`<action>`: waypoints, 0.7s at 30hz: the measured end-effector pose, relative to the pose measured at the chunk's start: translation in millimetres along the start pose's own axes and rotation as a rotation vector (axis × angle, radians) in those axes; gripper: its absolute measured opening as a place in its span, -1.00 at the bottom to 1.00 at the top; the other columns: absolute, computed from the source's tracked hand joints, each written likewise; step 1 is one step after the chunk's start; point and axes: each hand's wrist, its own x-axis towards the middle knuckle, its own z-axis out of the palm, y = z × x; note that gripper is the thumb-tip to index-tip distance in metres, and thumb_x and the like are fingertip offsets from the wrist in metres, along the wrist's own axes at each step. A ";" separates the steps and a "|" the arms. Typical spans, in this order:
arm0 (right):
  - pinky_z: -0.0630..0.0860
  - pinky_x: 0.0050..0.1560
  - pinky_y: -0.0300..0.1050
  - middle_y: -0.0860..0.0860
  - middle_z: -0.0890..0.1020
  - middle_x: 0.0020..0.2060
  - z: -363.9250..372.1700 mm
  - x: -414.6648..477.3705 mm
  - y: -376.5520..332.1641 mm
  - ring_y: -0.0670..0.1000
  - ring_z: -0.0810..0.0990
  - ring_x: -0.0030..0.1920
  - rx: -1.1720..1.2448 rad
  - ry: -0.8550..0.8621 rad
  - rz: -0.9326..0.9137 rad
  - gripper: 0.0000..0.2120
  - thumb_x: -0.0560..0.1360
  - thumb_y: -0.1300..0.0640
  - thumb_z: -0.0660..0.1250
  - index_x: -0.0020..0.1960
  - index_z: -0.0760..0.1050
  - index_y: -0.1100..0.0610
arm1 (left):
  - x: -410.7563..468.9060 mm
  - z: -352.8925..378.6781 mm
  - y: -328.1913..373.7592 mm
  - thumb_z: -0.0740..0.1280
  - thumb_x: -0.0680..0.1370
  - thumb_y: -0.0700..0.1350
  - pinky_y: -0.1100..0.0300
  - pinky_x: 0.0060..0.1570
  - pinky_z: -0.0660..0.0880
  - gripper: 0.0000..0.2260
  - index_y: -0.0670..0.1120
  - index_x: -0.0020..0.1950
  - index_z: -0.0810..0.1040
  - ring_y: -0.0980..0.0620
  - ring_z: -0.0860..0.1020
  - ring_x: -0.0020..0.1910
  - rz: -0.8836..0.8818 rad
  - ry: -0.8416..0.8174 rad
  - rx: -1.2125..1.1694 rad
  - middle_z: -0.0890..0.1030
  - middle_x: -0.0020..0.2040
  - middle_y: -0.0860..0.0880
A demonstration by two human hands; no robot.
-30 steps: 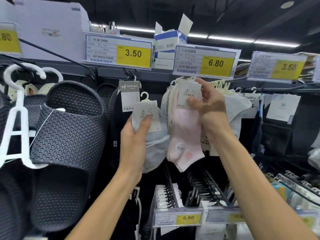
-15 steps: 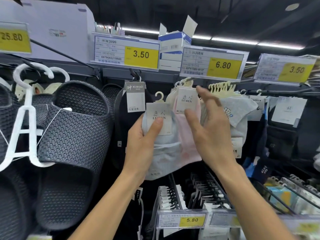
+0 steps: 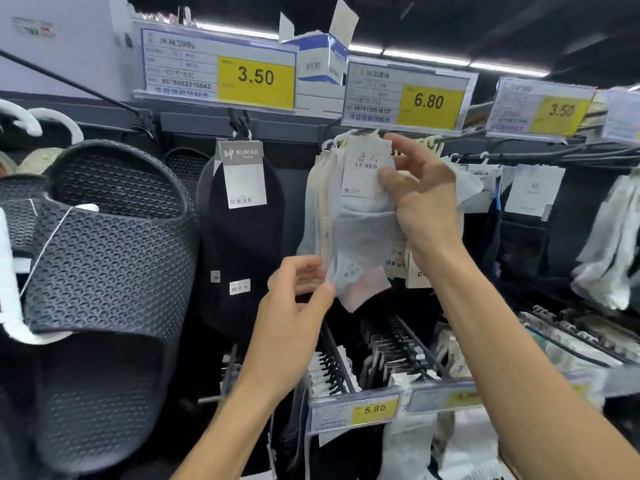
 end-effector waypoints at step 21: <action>0.53 0.13 -0.24 -0.12 0.57 0.24 -261.5 -374.3 87.2 -0.11 0.57 0.22 -0.405 -0.059 0.568 -0.66 0.61 0.19 0.25 0.36 0.43 -0.04 | -206.0 240.5 -26.2 0.22 0.60 -0.07 0.13 -0.10 0.45 -0.87 -0.02 0.01 0.56 0.04 0.55 -0.08 0.204 -0.688 0.364 0.62 -0.07 0.06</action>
